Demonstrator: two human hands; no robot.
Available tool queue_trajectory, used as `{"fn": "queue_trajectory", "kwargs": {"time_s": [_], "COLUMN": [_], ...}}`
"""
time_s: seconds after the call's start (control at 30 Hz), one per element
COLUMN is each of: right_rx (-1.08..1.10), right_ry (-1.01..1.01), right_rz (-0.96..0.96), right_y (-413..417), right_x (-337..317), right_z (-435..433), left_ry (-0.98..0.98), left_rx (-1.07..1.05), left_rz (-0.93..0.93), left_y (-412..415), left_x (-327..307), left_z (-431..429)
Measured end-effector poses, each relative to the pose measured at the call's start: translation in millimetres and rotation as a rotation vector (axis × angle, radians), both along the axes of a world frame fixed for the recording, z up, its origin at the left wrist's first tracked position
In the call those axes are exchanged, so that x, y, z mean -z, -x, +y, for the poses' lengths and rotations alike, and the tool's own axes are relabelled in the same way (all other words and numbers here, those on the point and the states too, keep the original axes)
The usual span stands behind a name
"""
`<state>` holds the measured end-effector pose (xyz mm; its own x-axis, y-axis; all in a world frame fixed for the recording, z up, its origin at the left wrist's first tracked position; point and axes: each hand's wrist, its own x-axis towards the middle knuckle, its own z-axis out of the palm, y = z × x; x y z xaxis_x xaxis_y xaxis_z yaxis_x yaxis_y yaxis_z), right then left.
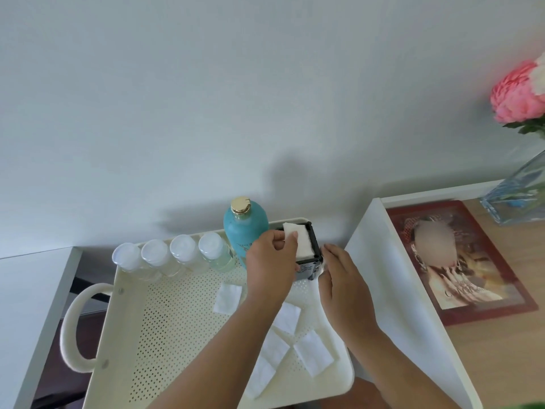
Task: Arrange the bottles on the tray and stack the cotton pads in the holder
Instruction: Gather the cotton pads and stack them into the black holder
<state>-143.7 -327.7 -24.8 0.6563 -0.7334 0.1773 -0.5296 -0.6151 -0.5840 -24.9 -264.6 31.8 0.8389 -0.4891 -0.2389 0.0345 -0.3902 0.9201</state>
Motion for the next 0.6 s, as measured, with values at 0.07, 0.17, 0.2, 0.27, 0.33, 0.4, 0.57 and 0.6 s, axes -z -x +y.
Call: {"fn": "queue_trajectory", "kwargs": {"time_s": [0.07,0.17,0.2,0.27,0.33,0.4,0.57,0.6], "right_rx": [-0.008,0.0,0.006,0.015,0.019,0.016,0.016,0.015], "right_ry": [0.015,0.03,0.032,0.033,0.036,0.044,0.047,0.048], "right_rz": [-0.002,-0.002,-0.002,-0.004,-0.013,-0.015,-0.02,-0.025], "right_y": [0.9,0.6,0.1,-0.6,-0.7,-0.6,-0.1,-0.1], "right_x": [1.5,4.3,5.1,6.0,6.1,6.4,8.1,8.5], "right_z": [-0.6,-0.7,-0.6,-0.4,-0.2,-0.3,-0.8,-1.1], "left_ry": [0.007,-0.006,-0.001,0.009,0.014,0.019,-0.038,-0.05], "left_rx": [-0.025,-0.03,-0.029,-0.036,-0.063,-0.067,-0.003,0.009], "left_rz": [0.004,-0.08,-0.085,-0.053,-0.035,-0.04,-0.133,-0.158], "left_y": [1.5,4.9,6.0,7.5,6.2,4.3,2.2,1.1], "left_x": [0.0,3.1,4.6,5.4,5.5,6.0,6.2,5.7], "left_z": [3.7,15.0,18.4,22.0,21.5,18.0,6.0,4.2]}}
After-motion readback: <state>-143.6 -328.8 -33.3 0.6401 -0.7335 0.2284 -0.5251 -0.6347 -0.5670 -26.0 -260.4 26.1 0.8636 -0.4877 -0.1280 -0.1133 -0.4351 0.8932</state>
